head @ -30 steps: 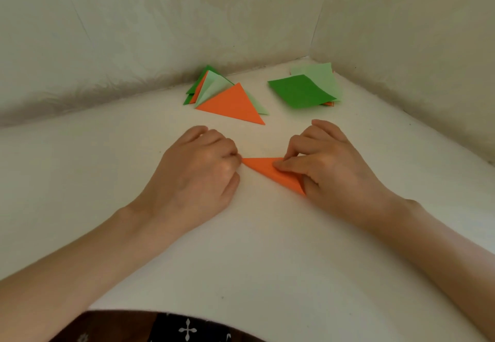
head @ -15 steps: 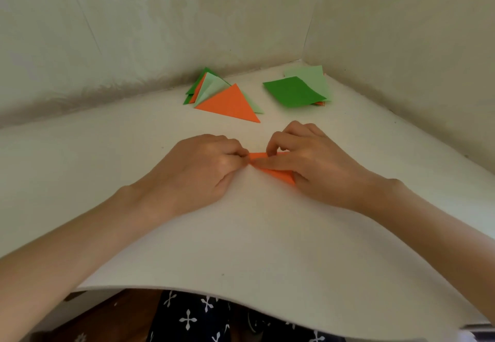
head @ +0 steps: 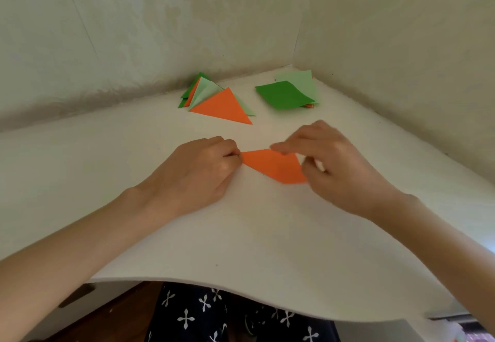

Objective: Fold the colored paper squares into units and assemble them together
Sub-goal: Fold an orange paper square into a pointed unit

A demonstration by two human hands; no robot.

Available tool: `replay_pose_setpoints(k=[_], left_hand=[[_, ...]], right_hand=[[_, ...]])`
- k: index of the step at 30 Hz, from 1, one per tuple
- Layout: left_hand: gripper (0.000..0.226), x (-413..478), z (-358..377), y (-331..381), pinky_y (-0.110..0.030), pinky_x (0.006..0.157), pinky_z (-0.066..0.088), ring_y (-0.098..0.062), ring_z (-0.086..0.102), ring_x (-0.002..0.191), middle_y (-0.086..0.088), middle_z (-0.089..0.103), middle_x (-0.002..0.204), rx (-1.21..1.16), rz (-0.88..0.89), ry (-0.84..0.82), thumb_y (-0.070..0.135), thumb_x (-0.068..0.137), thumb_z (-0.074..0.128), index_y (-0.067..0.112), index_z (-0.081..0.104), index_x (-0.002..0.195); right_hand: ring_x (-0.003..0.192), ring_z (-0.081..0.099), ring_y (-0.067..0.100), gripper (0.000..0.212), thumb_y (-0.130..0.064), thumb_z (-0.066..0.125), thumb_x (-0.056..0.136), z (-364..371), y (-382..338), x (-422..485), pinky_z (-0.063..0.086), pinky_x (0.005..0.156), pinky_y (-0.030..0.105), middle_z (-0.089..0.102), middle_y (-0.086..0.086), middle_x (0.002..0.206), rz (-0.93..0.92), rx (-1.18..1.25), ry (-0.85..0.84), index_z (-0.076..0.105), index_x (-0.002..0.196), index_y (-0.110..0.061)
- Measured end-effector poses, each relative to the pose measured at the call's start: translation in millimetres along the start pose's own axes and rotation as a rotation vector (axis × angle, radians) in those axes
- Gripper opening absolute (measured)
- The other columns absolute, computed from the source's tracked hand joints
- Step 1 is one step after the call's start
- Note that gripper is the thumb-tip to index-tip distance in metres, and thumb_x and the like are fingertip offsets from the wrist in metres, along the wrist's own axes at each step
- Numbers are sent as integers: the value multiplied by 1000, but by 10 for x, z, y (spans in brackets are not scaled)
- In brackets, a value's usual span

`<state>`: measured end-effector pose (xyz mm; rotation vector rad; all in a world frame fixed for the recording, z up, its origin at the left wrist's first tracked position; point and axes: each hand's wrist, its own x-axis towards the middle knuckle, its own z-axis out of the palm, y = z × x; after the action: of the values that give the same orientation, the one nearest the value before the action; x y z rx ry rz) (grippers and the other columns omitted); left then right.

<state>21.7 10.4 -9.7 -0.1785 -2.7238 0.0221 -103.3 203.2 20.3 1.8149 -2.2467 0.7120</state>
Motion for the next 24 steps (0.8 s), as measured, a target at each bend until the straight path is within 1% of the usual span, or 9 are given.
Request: replay_pose_setpoints(k=[4,6,10,13,15,16,19,22,24], left_hand=[[39,-20,-9,21,-32,50,51,-26,63,69,-6,66,81,11,-46,3,16,83,33,5,71,82],[38,-23,-18,17,-37,61,48,-28,63,70,-7,66,80,50,-82,26,17,82,33,5,70,81],[42,26,-11,18,-30,76,39,-27,63,81,-6,67,93,-29,-100,-22,19,78,34,6,68,99],[48,80,-3,1,-37,74,49,-24,62,88,-2,64,98,-138,-172,-106,27,78,27,11,66,101],[52,117,5,-22,-39,69,51,-23,61,89,0,63,99,-163,-213,-100,32,77,22,12,66,99],[53,141,11,-37,-39,68,51,-23,61,90,1,63,100,-164,-219,-90,34,78,21,12,66,98],[54,216,63,-103,-38,70,48,-20,60,88,4,60,98,-196,-261,-56,46,82,21,14,62,94],[48,229,125,-147,-34,70,46,-12,56,84,10,56,94,-278,-314,-11,61,81,30,20,55,89],[40,222,161,-152,-34,71,46,-9,53,85,12,54,93,-316,-331,7,61,81,41,23,53,88]], right_hand=[[79,56,28,40,-26,38,84,248,-73,65,47,67,37,65,3,93,-1,-102,-123,71,104,-18],[82,54,26,38,-30,40,86,291,-70,64,48,70,41,62,3,99,66,-61,-149,70,108,-19],[91,38,19,40,-32,35,94,341,-215,145,39,87,39,49,3,111,155,-52,-227,61,121,-19],[95,42,12,27,-19,46,96,194,-171,265,35,90,28,51,4,111,212,193,-365,62,117,-14],[89,51,5,18,-10,58,91,58,-57,330,39,83,18,60,5,106,226,426,-348,67,105,-15],[93,53,3,19,-9,63,88,11,11,343,39,84,16,61,3,107,232,483,-322,67,103,-19],[113,47,6,25,-17,73,81,-9,175,342,32,99,16,57,-6,114,197,463,-332,65,100,-29],[117,40,6,32,-27,73,80,52,269,323,28,101,15,51,-12,118,118,361,-431,59,107,-36],[119,38,6,30,-30,73,80,113,294,298,28,102,15,48,-15,118,136,359,-430,59,107,-36]])
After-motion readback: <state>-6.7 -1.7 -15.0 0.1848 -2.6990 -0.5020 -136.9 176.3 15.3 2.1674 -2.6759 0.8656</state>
